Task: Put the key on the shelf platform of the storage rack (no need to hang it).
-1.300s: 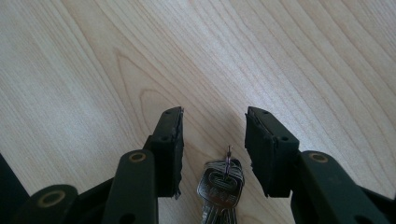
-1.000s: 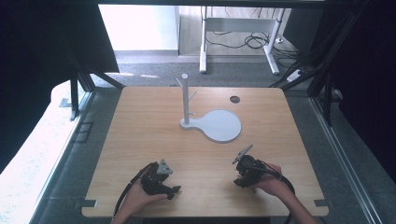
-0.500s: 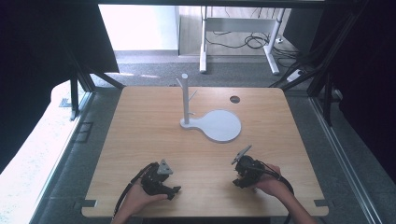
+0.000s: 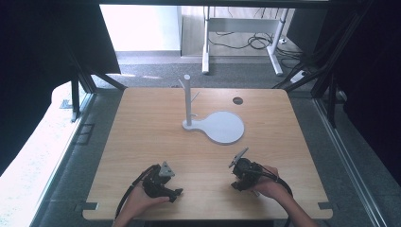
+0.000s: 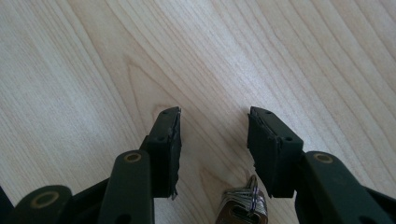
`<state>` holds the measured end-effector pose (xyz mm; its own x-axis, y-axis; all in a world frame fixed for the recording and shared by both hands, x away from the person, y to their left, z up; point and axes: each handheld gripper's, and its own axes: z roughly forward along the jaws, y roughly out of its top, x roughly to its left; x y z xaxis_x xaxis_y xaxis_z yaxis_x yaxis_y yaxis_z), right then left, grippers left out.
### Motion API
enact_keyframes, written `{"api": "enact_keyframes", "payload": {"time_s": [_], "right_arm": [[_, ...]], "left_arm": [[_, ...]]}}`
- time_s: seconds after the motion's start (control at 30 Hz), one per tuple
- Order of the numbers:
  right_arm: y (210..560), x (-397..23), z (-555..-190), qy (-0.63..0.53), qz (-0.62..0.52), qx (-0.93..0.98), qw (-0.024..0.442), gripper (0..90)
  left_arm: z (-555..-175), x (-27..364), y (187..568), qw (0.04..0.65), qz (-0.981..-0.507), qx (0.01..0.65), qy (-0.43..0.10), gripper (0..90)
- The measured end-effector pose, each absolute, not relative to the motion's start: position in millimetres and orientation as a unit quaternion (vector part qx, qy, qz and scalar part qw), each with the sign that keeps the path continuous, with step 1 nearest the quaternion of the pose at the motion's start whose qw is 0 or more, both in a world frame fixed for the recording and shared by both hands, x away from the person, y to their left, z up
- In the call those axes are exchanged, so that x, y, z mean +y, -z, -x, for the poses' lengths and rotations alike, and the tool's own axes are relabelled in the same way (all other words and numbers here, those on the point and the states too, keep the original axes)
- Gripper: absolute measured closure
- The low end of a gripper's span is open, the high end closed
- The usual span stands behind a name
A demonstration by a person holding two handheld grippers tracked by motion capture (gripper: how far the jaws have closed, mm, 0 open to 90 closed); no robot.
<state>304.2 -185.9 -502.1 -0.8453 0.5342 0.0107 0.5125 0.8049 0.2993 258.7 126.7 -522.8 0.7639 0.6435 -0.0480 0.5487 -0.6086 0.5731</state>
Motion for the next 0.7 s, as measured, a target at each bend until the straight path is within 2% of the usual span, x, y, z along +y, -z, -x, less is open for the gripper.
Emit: {"api": "enact_keyframes", "payload": {"time_s": [0.7], "right_arm": [[491, -188, -299, -0.147, -0.275, 0.949, 0.042, 56.4]], "left_arm": [[-259, 128, 522, 0.291, -0.893, 0.333, -0.084, 20.7]]}}
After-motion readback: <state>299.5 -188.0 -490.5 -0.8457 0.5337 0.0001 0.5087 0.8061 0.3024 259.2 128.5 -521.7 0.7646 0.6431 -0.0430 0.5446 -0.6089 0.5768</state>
